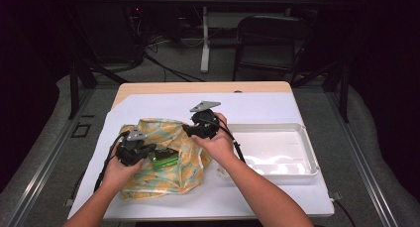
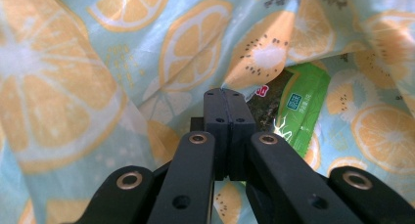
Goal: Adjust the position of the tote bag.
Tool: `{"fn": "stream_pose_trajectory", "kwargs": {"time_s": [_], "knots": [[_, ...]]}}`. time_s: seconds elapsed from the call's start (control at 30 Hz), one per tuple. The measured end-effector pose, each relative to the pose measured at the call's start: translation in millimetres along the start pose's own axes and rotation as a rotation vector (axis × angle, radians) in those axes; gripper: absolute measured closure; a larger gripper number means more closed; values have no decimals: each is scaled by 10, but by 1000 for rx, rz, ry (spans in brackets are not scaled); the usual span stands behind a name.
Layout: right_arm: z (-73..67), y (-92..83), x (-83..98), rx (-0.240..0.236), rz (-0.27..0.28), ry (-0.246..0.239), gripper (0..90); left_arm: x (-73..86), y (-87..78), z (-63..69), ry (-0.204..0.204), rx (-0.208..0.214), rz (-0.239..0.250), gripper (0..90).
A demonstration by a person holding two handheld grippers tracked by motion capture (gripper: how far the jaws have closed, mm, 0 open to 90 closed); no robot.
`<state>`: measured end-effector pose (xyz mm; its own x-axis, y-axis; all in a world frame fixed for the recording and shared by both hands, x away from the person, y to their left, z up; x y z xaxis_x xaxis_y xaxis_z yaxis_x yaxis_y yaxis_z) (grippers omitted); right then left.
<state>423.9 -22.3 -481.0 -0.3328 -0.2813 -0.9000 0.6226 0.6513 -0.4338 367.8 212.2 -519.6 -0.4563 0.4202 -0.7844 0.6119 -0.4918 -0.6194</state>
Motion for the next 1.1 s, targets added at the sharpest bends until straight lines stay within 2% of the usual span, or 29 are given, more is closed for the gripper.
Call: {"fn": "stream_pose_trajectory", "kwargs": {"time_s": [0.13,0.2,0.33,0.47,0.63,0.73,0.8,0.9,0.97,1.1], "knots": [[-28,-89,-42,-28,15,7,500,-43,-23,-9,1,-6,8,900],[-32,-102,-44,-55,7,19,499,-55,-22,-19,2,-3,-3,900],[-47,-56,11,-119,-77,28,471,-61,4,-33,-2,-12,-6,900],[-79,-26,65,-117,-114,3,472,-79,2,-33,-2,-14,2,900],[-68,-20,90,-53,-100,-22,481,-100,-33,-44,-11,-15,12,900],[-79,-81,45,-2,-44,-58,481,-112,-50,-57,-13,-24,35,900],[-132,-147,-4,36,13,-105,481,-123,-59,-60,-18,-24,43,900],[-280,-206,-57,4,58,-154,502,-148,-74,-65,-17,-18,38,900],[-381,-209,-66,-23,61,-180,515,-165,-78,-66,-15,-19,41,900],[-503,-107,-41,-73,27,-205,516,-195,-84,-69,-18,-18,45,900]]}}
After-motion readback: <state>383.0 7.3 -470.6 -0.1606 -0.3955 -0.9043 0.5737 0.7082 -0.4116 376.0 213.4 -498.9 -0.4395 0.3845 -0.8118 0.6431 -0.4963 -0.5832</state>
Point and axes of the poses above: each handheld gripper's, and its own axes: y roughly forward along the jaws, x roughly out of its underside, z roughly to its right, the point moved 2 cm from there along y, roughly forward along the jaws, and after that the axes turned 8 degrees about z, right-handed, at the moved point
